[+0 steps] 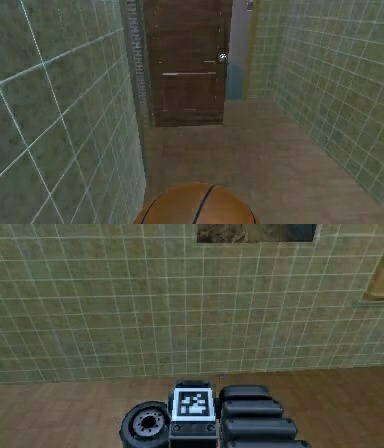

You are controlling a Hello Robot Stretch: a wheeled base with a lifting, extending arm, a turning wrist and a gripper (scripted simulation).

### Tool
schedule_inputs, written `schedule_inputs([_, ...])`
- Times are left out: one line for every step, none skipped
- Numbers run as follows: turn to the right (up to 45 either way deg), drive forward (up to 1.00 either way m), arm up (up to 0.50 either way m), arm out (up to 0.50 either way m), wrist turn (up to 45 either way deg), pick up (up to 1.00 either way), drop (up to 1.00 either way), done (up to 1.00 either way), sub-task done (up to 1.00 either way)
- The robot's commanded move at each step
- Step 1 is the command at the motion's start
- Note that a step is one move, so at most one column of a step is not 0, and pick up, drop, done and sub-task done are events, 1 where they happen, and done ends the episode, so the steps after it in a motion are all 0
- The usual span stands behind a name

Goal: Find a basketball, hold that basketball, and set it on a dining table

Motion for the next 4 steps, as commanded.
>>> schedule_inputs([0.0, 1.0, 0.0, 0.0, 0.0, 0.0, 0.0, 0.0, 0.0])
schedule_inputs([-6.0, 0.0, 0.0, 0.0, 0.0, 0.0, 0.0, 0.0, 0.0])
schedule_inputs([0.0, 0.55, 0.0, 0.0, 0.0, 0.0, 0.0, 0.0, 0.0])
schedule_inputs([-3.0, 0.0, 0.0, 0.0, 0.0, 0.0, 0.0, 0.0, 0.0])
